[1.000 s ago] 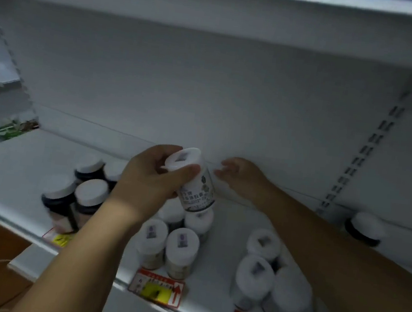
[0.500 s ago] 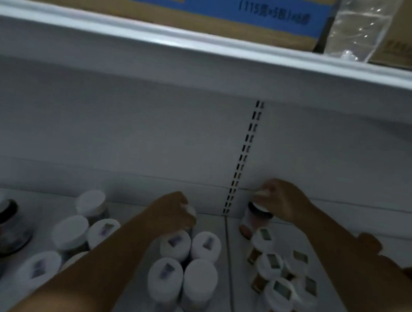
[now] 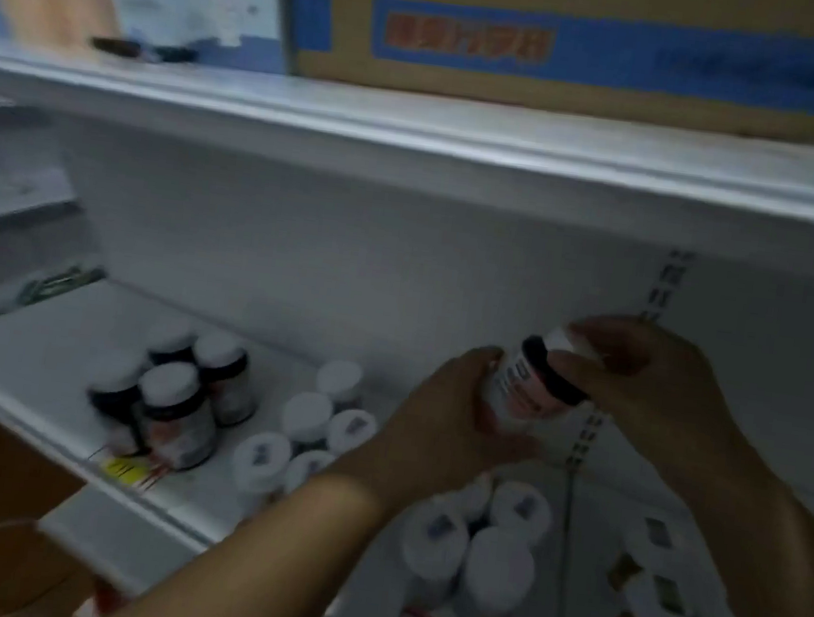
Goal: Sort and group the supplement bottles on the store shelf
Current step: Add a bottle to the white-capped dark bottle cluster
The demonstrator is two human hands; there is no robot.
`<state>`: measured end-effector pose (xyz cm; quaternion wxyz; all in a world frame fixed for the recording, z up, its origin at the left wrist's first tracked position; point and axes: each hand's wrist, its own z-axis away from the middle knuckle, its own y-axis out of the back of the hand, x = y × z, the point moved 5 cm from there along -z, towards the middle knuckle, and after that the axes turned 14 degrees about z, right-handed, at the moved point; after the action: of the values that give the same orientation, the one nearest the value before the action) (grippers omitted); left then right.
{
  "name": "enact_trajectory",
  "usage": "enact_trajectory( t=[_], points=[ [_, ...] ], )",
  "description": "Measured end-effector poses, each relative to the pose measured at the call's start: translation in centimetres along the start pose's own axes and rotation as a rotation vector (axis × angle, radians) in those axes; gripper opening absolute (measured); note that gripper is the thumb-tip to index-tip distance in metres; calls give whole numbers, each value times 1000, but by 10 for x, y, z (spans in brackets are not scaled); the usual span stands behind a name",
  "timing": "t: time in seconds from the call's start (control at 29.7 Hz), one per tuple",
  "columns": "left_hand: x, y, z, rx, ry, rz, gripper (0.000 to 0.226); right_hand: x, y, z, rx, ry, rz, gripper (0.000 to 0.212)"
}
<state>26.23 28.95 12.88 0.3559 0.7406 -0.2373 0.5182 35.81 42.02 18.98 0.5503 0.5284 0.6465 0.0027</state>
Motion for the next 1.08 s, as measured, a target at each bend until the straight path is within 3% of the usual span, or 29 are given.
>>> enact_trajectory(
  t=[0.07,0.27,0.44,0.54,0.67,0.87,1.08],
  points=[
    [10,28,14,152,-98,-64,48,-26,-22,2,-44,24,-48,21],
    [-5,128,35,329,-121,-106,55,-93,-95,-13,-178,142,-152,20],
    [-37,240,26,334,-118,-102,64,-164,-188,-51,-147,234,-147,29],
    [-64,315,18,305,-15,-18,72,-191,-236,-83,-112,249,-55,28],
    [-127,397,23,413,133,221,38,-181,-305,-122,-177,135,53,34],
    [-217,390,29,177,433,239,44,-135,-392,-130,-559,27,195,35],
    [-233,360,11,198,450,509,48,-120,-414,-112,-634,-13,68,21]
  ],
)
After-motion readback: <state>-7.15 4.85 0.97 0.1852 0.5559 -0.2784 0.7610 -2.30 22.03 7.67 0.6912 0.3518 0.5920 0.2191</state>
